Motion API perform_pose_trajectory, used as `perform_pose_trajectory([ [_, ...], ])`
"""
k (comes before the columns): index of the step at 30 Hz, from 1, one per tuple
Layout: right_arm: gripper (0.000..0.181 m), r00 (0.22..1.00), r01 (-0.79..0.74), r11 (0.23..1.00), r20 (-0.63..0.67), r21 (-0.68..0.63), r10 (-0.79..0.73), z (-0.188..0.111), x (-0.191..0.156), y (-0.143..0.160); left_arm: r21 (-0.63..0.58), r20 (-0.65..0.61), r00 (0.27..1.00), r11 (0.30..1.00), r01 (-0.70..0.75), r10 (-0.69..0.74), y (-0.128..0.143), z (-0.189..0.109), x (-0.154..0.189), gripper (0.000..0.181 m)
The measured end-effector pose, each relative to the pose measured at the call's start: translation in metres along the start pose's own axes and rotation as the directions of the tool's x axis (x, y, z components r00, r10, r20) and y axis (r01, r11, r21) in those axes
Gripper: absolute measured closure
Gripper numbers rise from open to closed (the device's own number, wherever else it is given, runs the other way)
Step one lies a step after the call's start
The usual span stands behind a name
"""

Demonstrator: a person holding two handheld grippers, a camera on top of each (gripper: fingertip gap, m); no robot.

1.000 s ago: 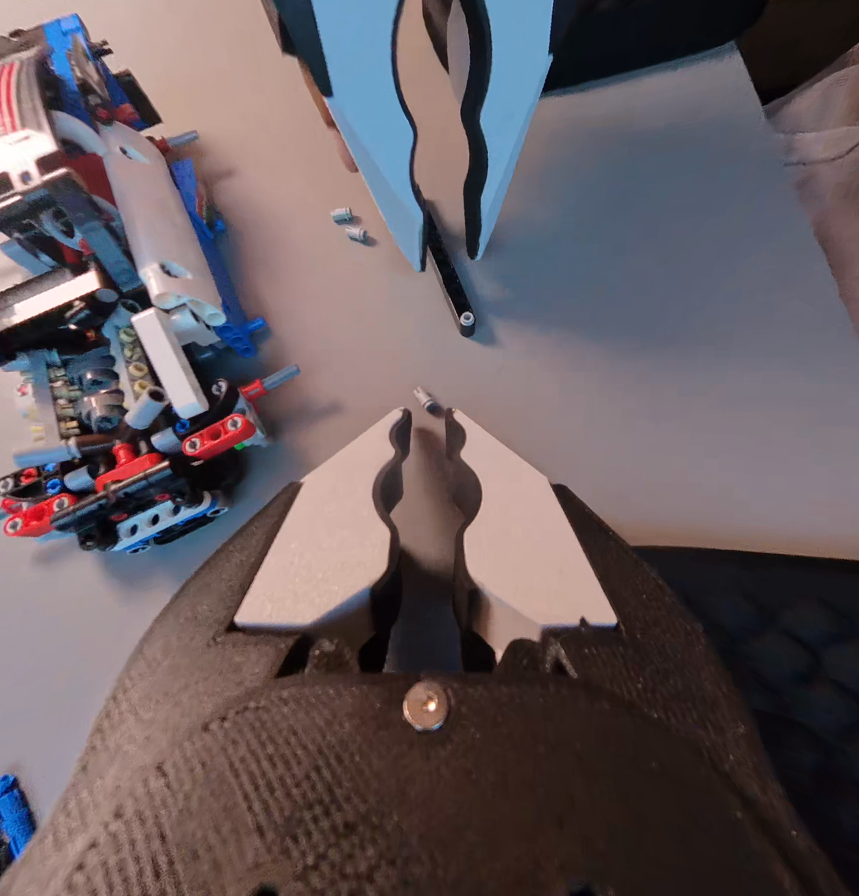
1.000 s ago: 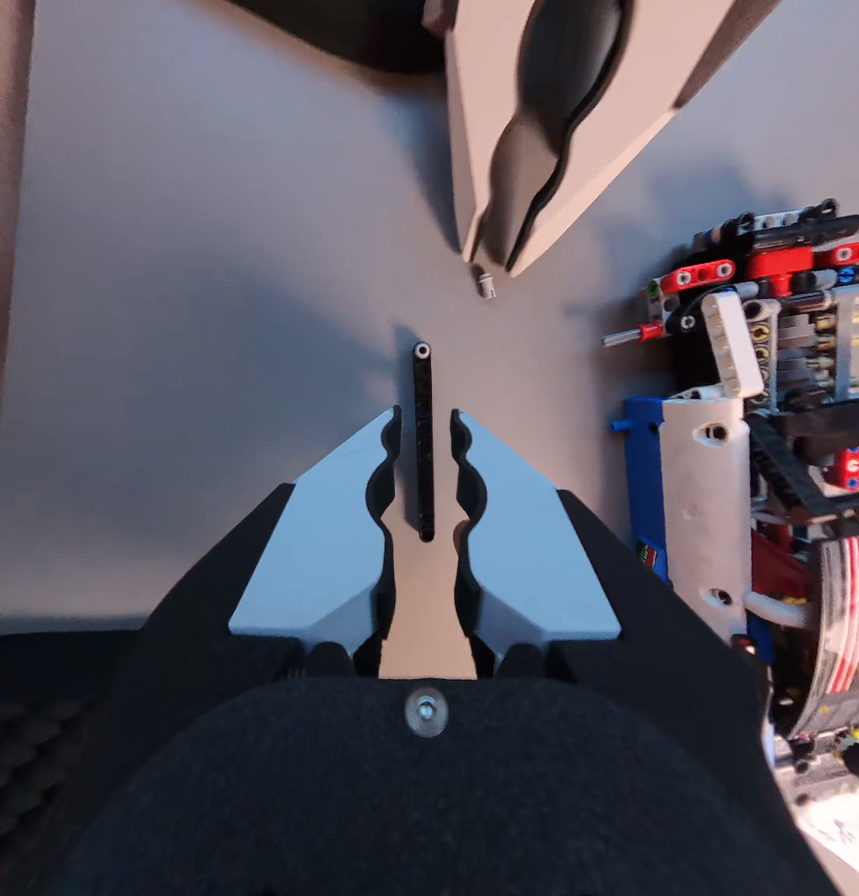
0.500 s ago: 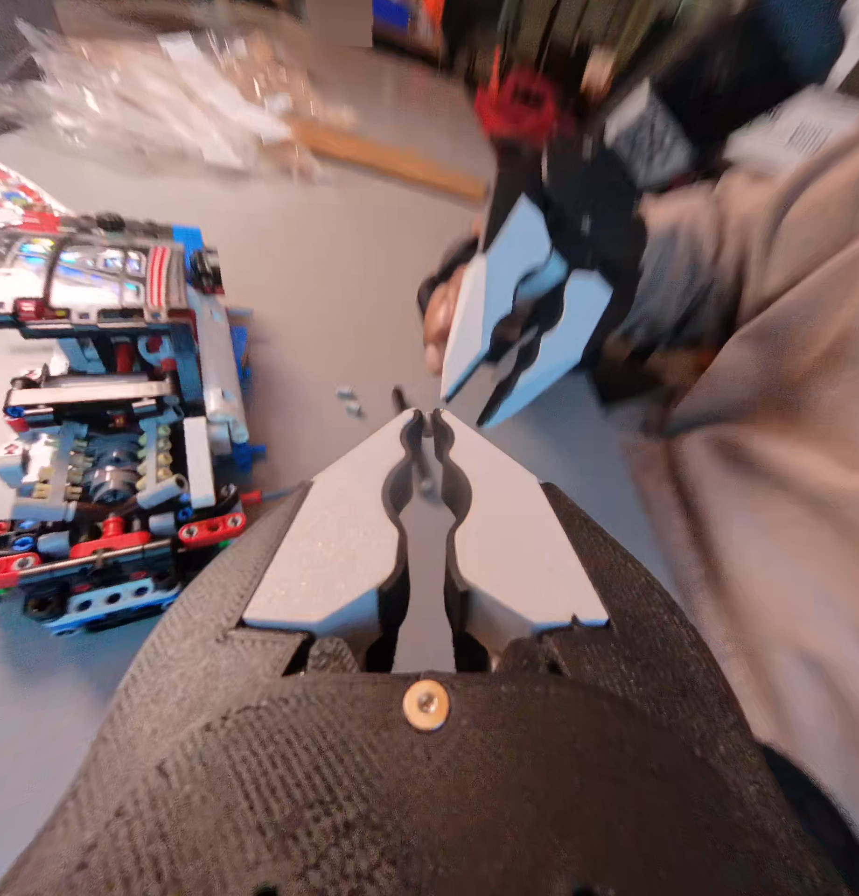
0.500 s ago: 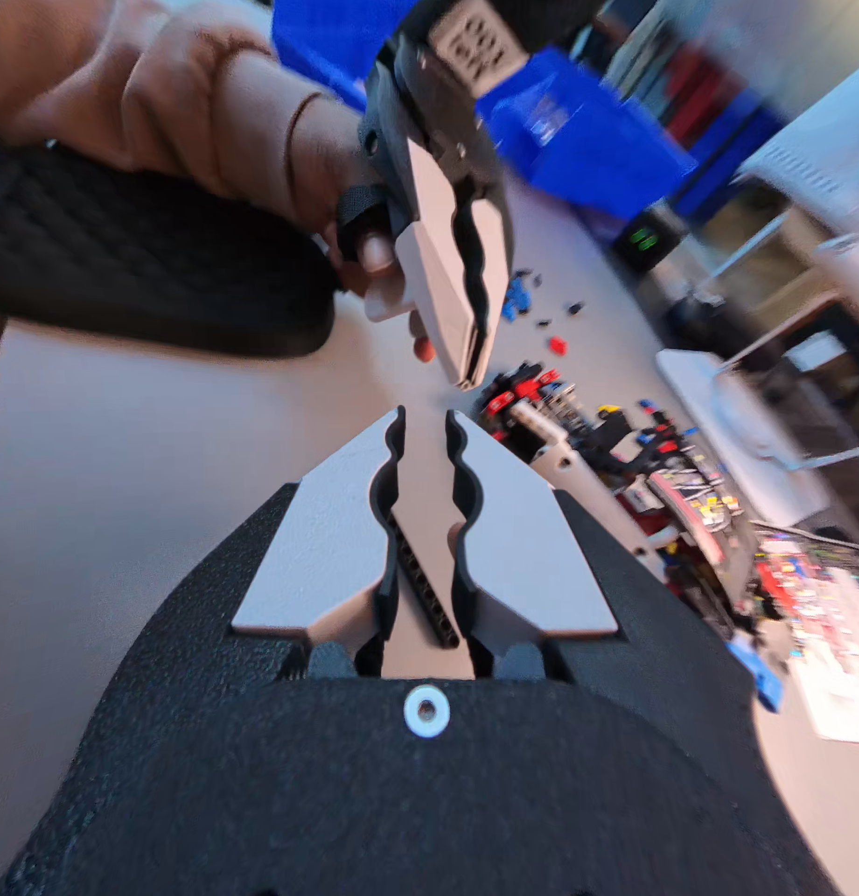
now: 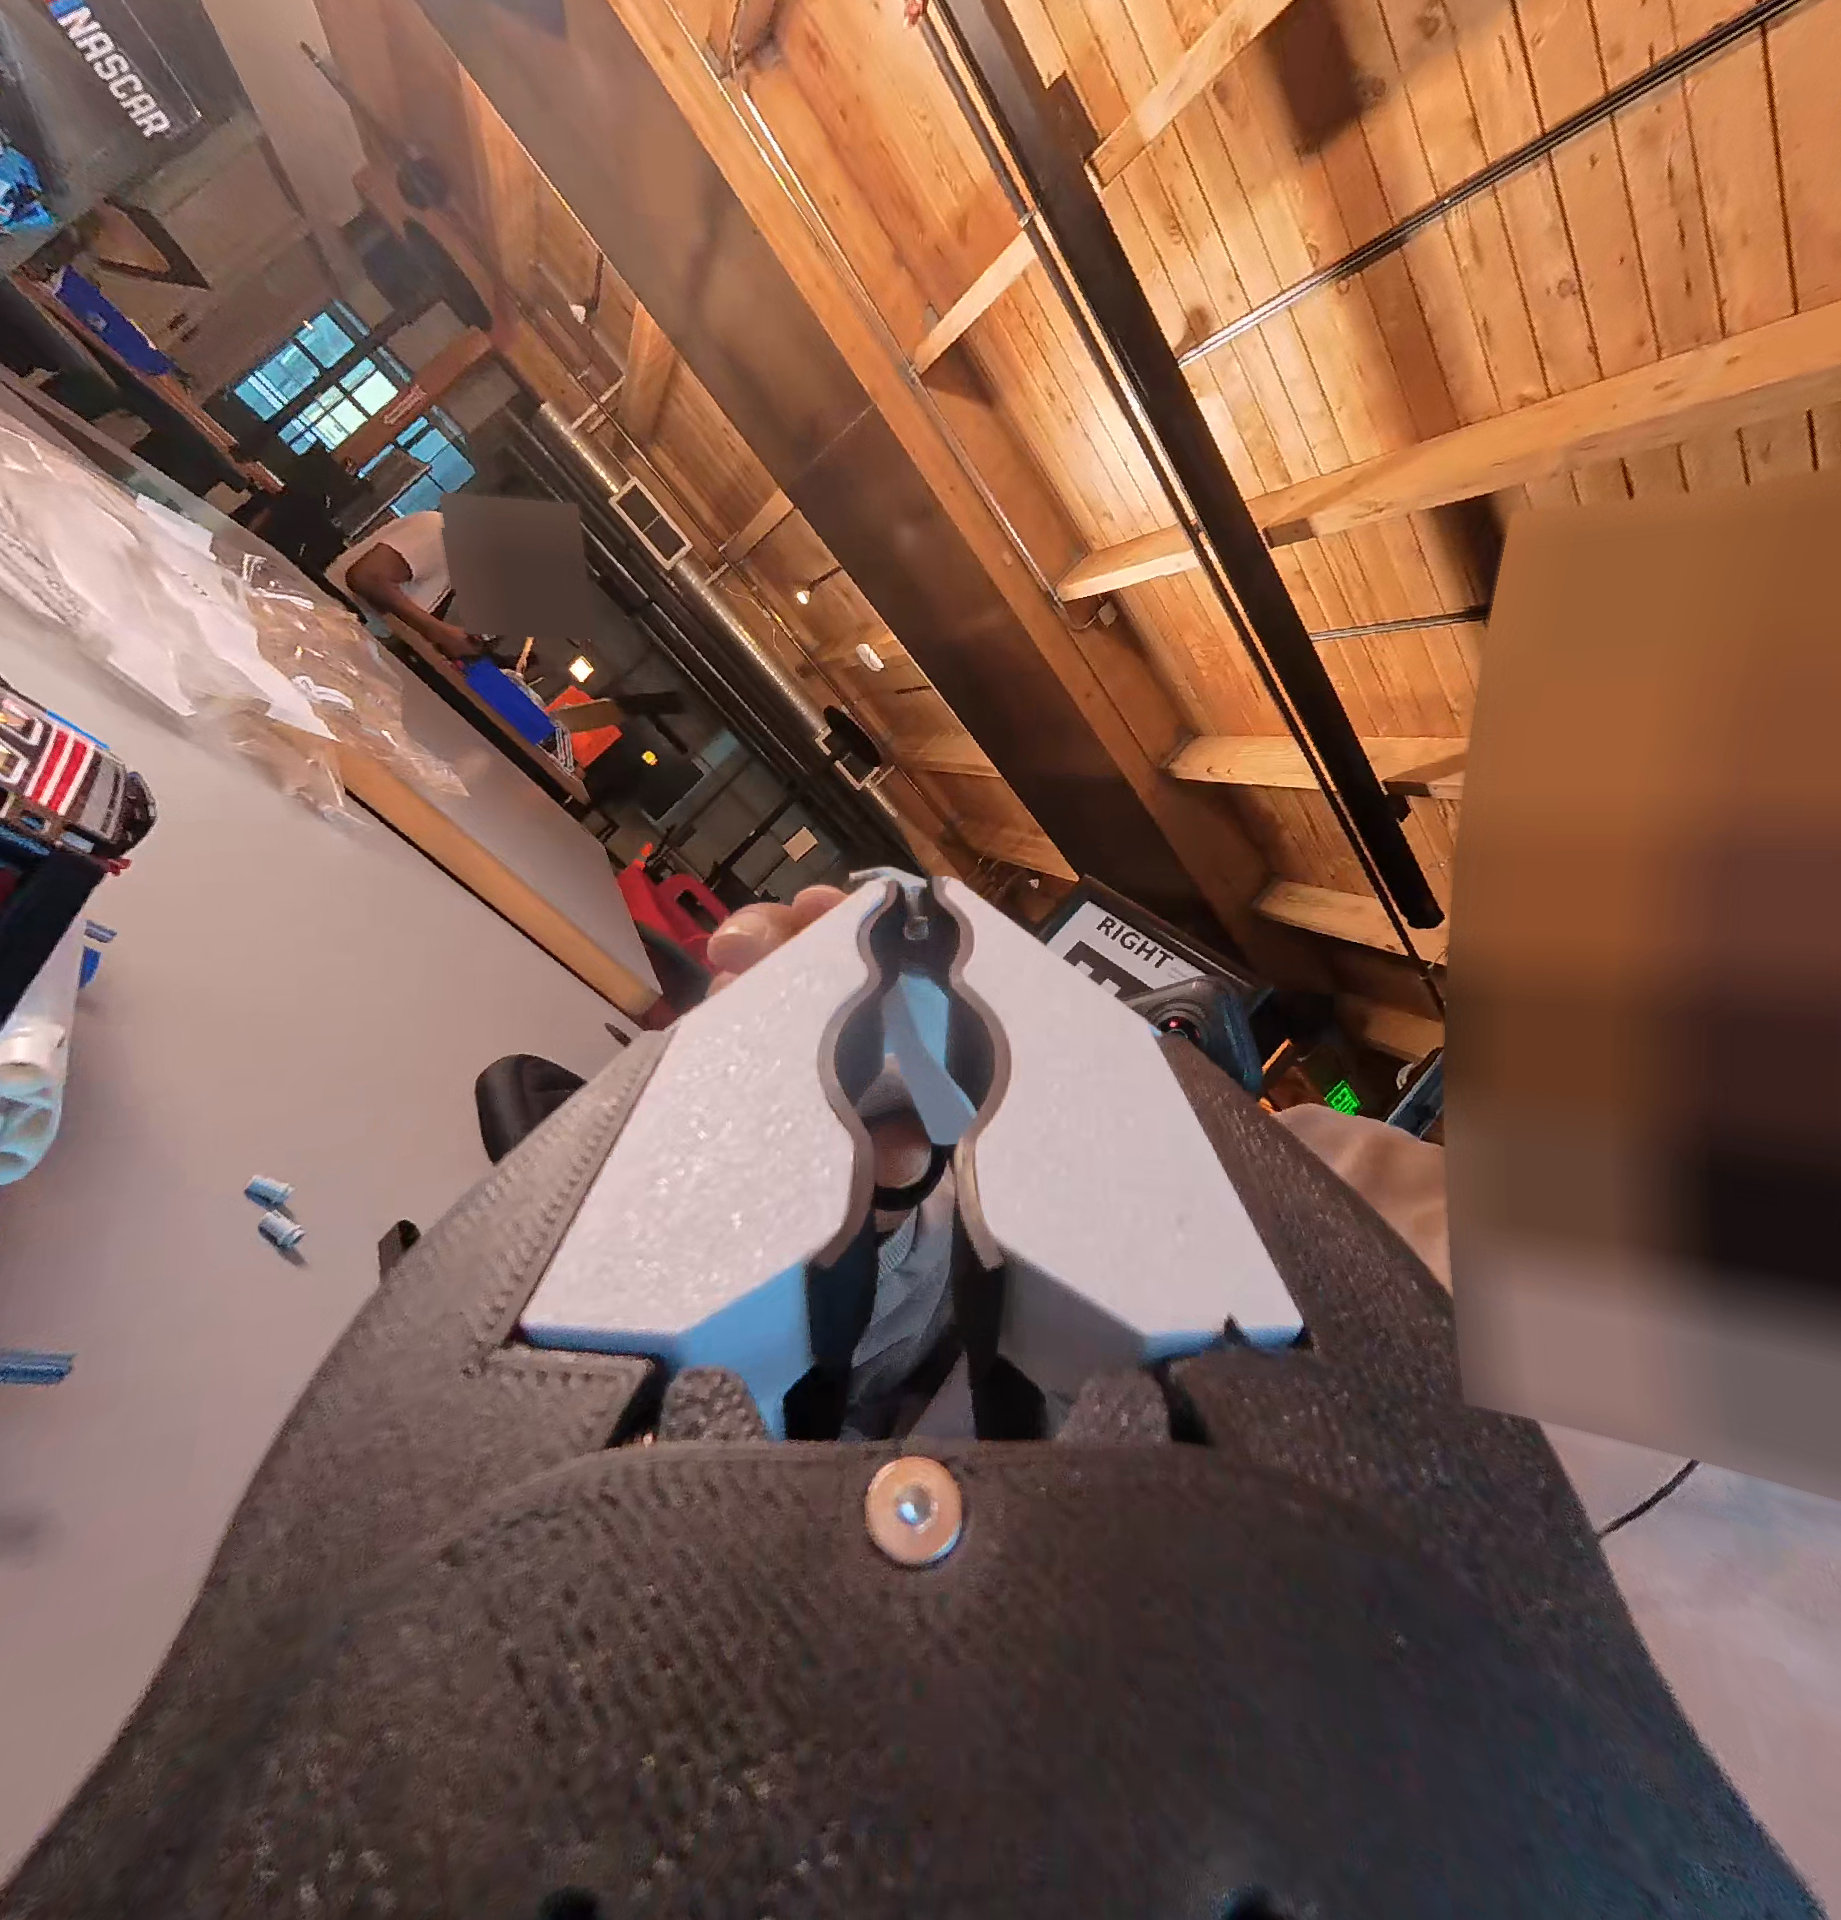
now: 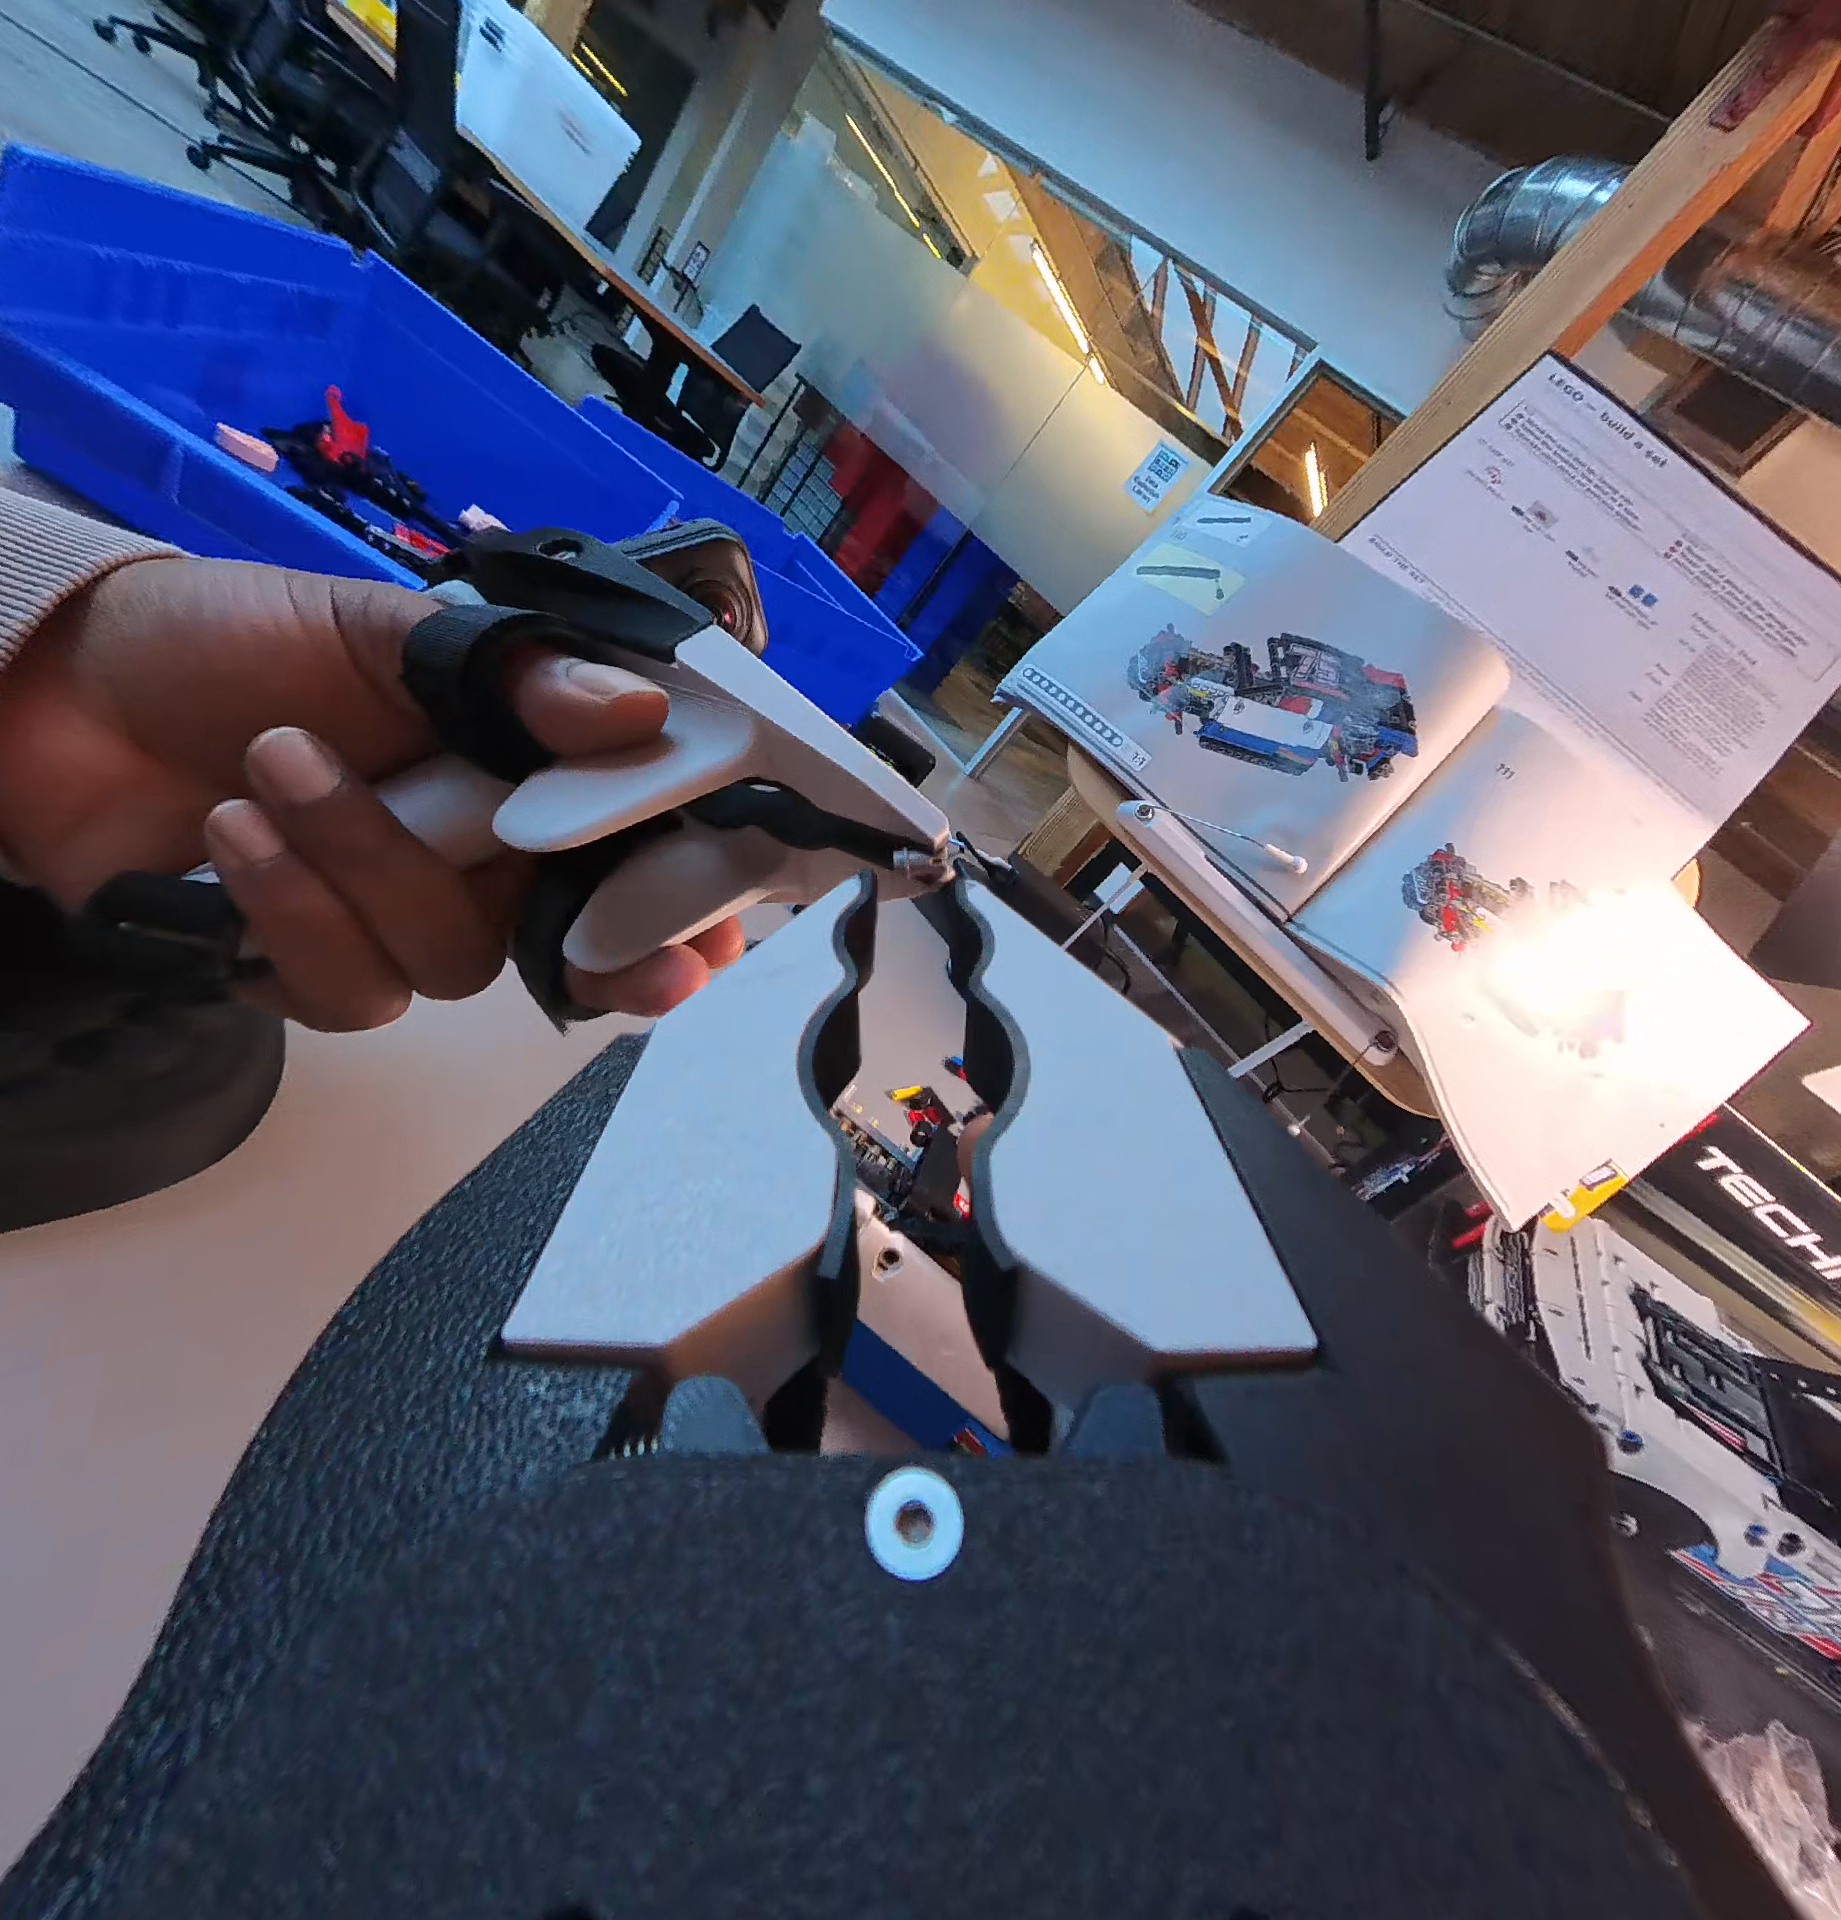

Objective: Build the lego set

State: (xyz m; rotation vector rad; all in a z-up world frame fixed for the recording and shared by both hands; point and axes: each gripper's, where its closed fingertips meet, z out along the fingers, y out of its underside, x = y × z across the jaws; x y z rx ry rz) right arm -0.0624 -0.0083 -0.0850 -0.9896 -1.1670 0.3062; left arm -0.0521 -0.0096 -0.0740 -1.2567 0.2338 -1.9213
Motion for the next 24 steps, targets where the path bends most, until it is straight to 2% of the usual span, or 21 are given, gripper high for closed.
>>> perform_pose_trajectory([
  [6,0.173,0.996,0.09,0.996,-0.012,-0.002,-0.09,0.003,0.003,-0.002,0.024,0.012,1.0,1.0,-0.017,0.017,-0.002,-0.001,-0.001,0.179],
  [11,0.174,0.981,0.131,0.991,0.146,-0.001,-0.129,0.002,0.0,0.003,0.011,0.034,0.999,0.999,-0.036,0.036,-0.001,-0.003,-0.004,0.179],
  [17,0.18,0.921,0.191,0.982,0.347,-0.004,-0.178,-0.006,-0.003,0.01,-0.023,0.06,0.997,0.998,-0.056,0.057,0.004,-0.003,-0.01,0.181],
  [20,0.18,0.909,0.194,0.981,0.378,-0.009,-0.177,-0.007,-0.003,0.012,-0.027,0.067,0.996,0.998,-0.059,0.061,0.006,-0.003,-0.012,0.181],
  [24,0.179,0.925,0.155,0.988,0.352,-0.01,-0.142,-0.005,-0.003,0.011,-0.016,0.074,0.995,0.997,-0.071,0.072,0.004,-0.004,-0.012,0.181],
])
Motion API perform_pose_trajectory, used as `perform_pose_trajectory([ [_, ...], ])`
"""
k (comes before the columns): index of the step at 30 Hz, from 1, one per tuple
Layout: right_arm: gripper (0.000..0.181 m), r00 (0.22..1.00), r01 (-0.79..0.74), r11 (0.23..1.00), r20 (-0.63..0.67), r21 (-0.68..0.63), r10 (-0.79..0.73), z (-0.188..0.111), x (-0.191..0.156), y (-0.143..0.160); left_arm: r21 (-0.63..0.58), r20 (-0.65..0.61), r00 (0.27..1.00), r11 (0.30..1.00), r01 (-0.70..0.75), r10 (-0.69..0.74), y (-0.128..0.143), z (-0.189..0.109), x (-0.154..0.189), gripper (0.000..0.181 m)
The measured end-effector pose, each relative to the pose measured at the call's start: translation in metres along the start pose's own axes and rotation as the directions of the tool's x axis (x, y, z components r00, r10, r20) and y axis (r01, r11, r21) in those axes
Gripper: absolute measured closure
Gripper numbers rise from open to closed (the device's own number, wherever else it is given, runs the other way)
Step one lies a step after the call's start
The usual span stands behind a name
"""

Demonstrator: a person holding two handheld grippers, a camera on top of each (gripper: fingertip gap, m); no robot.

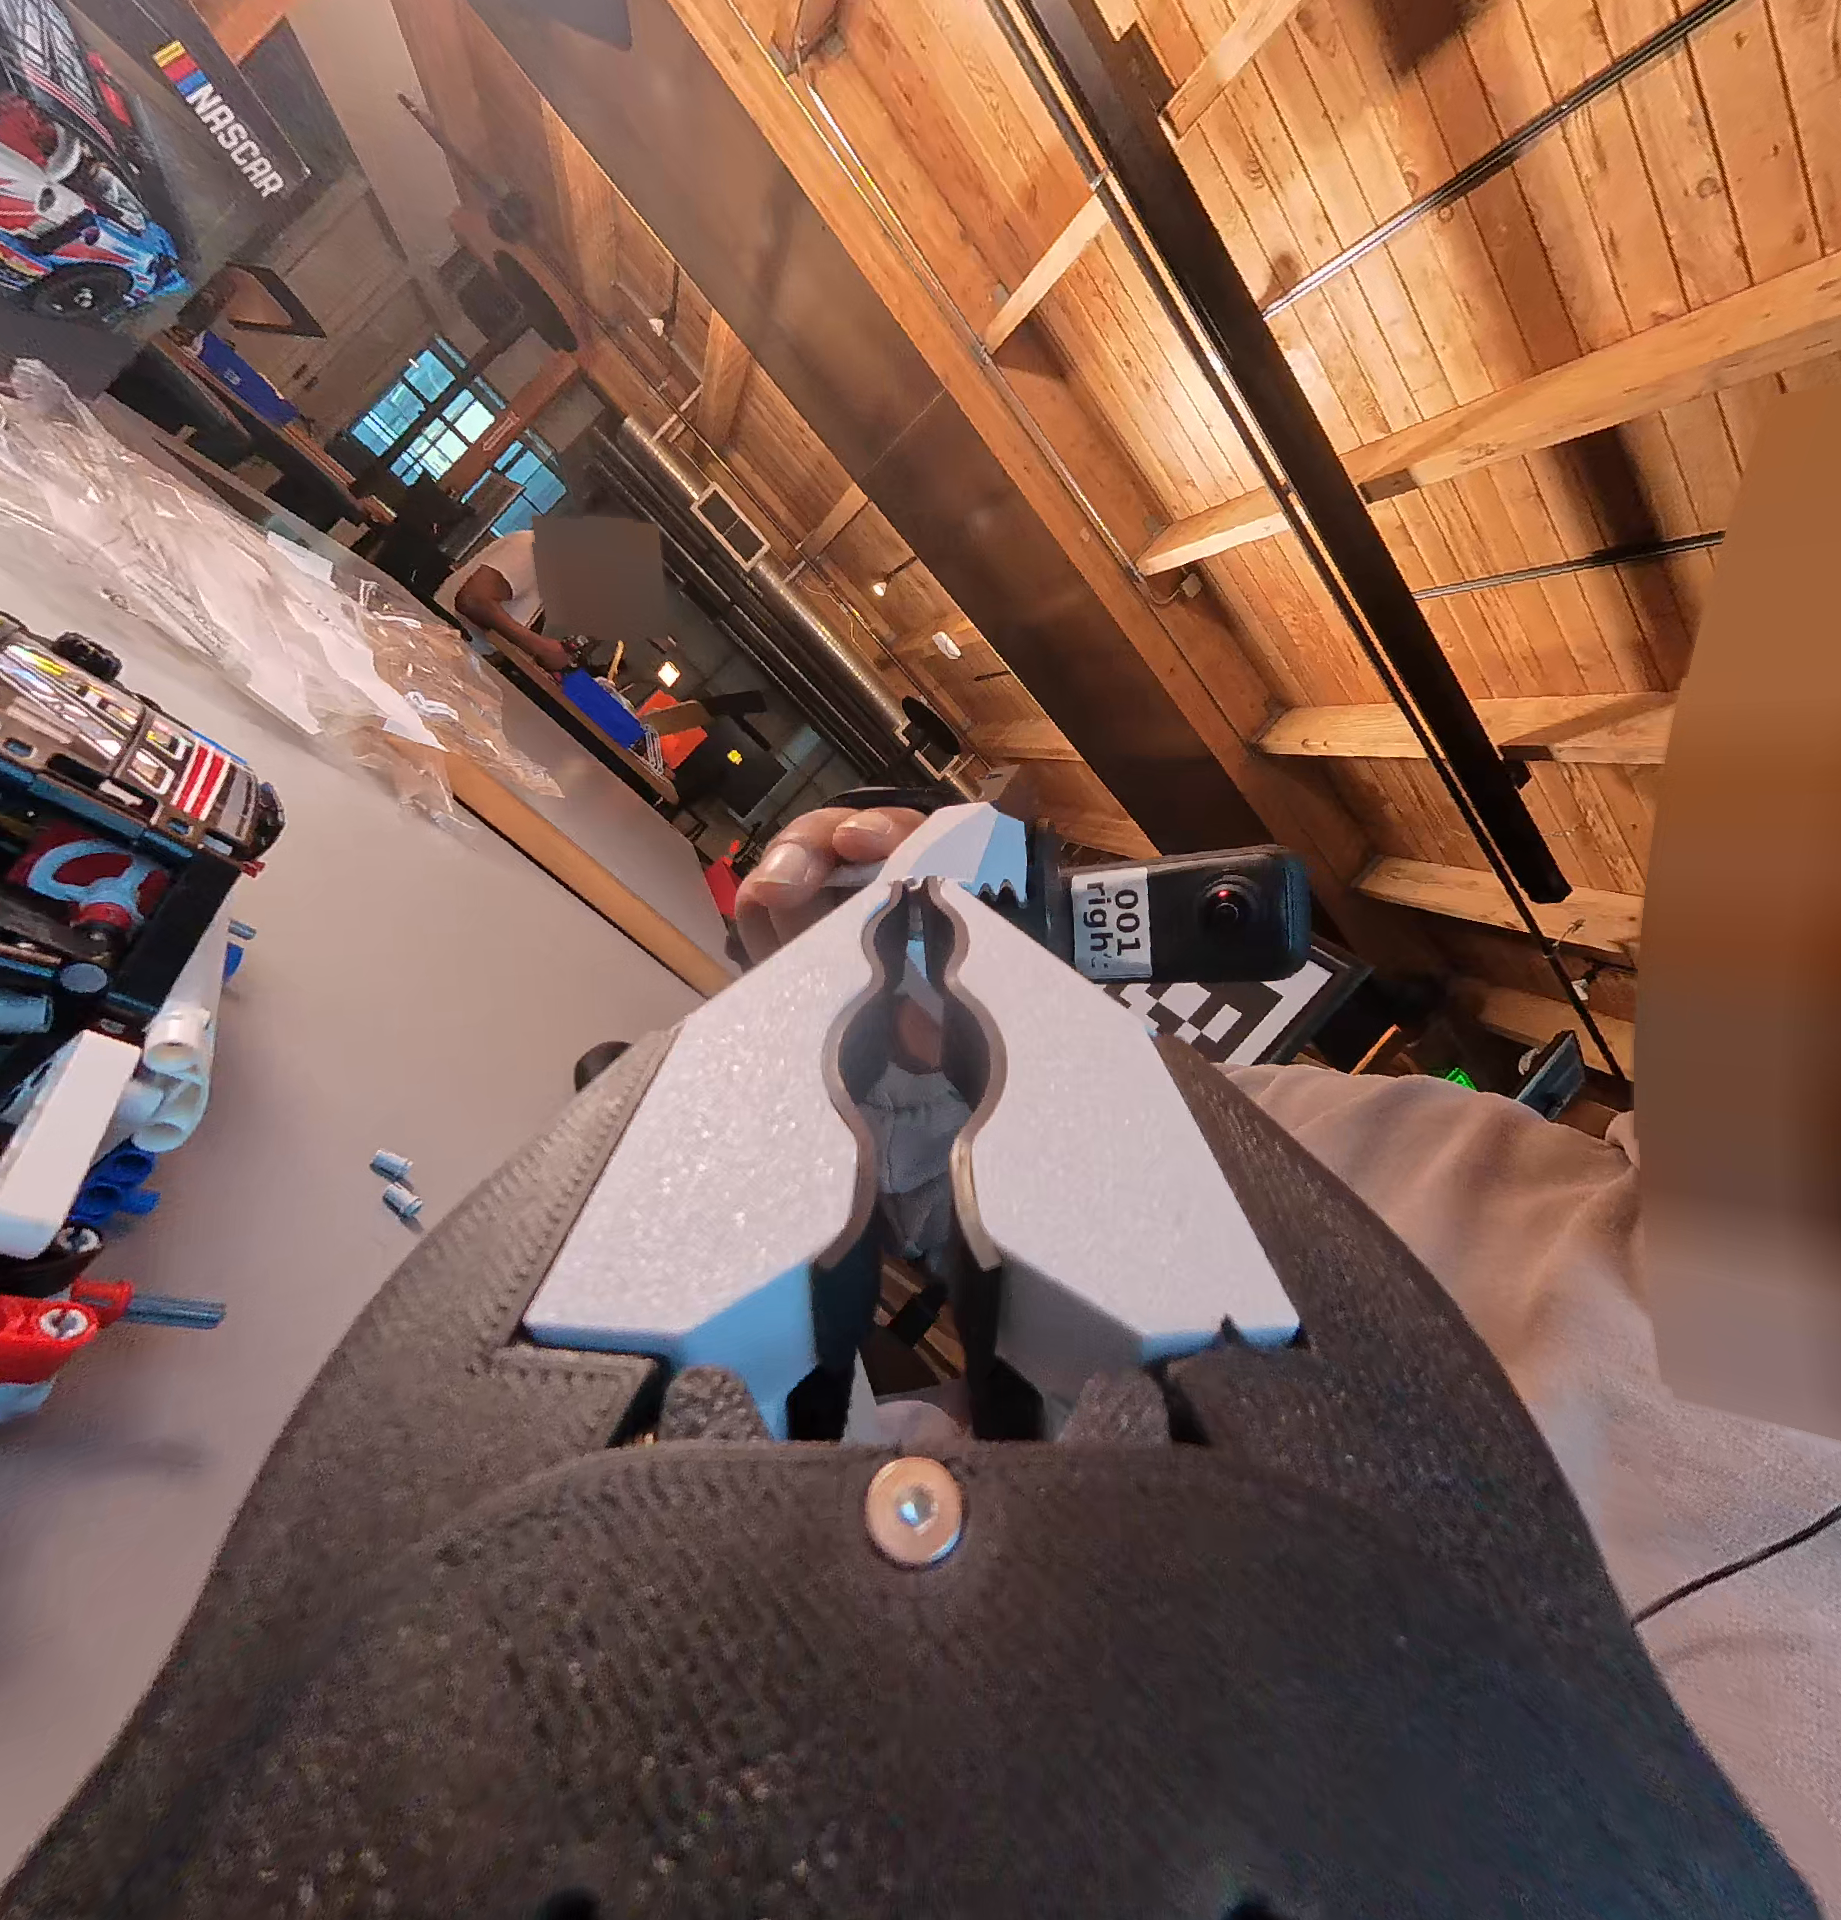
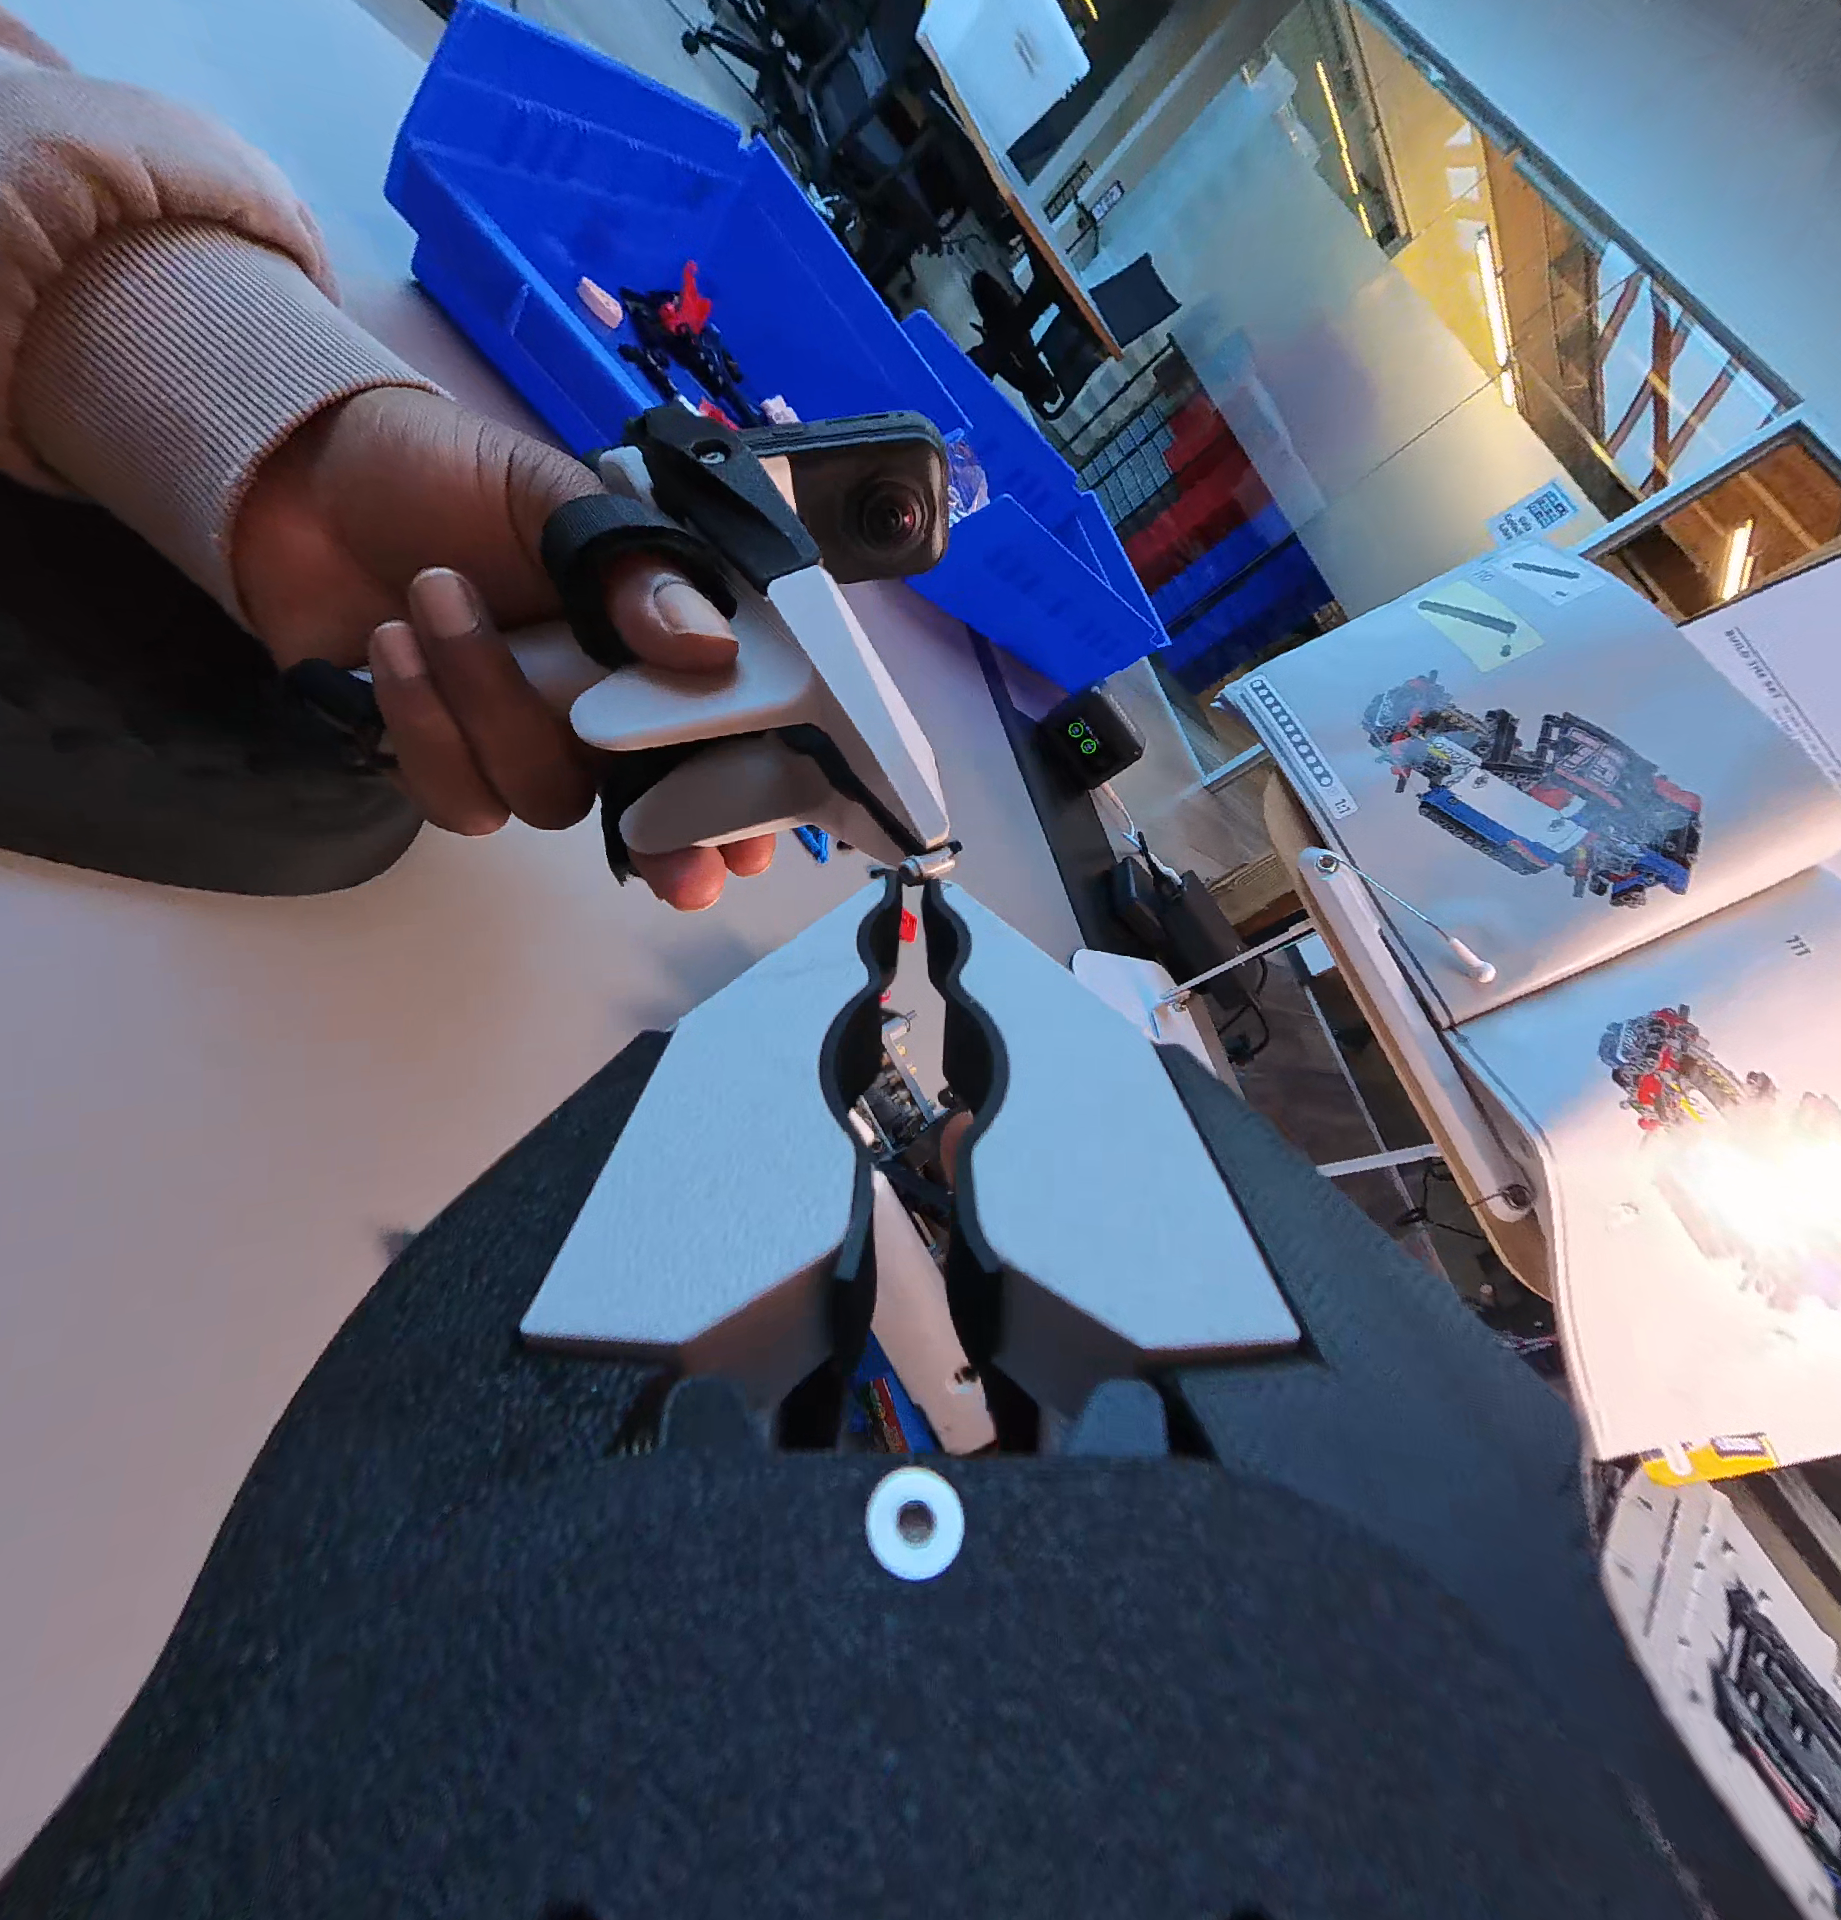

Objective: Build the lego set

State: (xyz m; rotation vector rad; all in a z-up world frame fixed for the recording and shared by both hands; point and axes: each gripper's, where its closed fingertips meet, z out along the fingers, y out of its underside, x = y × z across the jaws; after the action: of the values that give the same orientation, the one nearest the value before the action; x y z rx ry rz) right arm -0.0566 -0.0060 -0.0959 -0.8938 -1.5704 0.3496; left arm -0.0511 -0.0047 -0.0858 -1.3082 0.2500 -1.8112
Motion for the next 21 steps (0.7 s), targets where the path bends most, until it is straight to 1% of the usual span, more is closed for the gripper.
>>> perform_pose_trajectory([
  [4,0.171,0.998,-0.05,0.998,-0.046,0.029,0.052,0.003,0.0,-0.003,0.033,0.008,1.0,0.999,0.003,-0.003,-0.005,-0.004,-0.002,0.181],
  [9,0.176,0.994,-0.055,0.997,-0.097,0.049,0.059,0.006,0.005,-0.006,0.055,-0.006,1.0,0.998,0.007,-0.006,-0.008,-0.005,0.0,0.181],
  [14,0.178,0.996,-0.043,0.998,-0.079,0.051,0.047,0.006,0.007,-0.008,0.066,-0.017,1.0,0.998,0.006,-0.005,-0.01,-0.006,0.003,0.181],
  [21,0.178,0.998,-0.046,0.996,0.036,0.076,0.043,-0.002,0.004,-0.012,0.038,-0.037,0.999,0.999,-0.004,0.005,-0.005,-0.004,0.007,0.181],
])
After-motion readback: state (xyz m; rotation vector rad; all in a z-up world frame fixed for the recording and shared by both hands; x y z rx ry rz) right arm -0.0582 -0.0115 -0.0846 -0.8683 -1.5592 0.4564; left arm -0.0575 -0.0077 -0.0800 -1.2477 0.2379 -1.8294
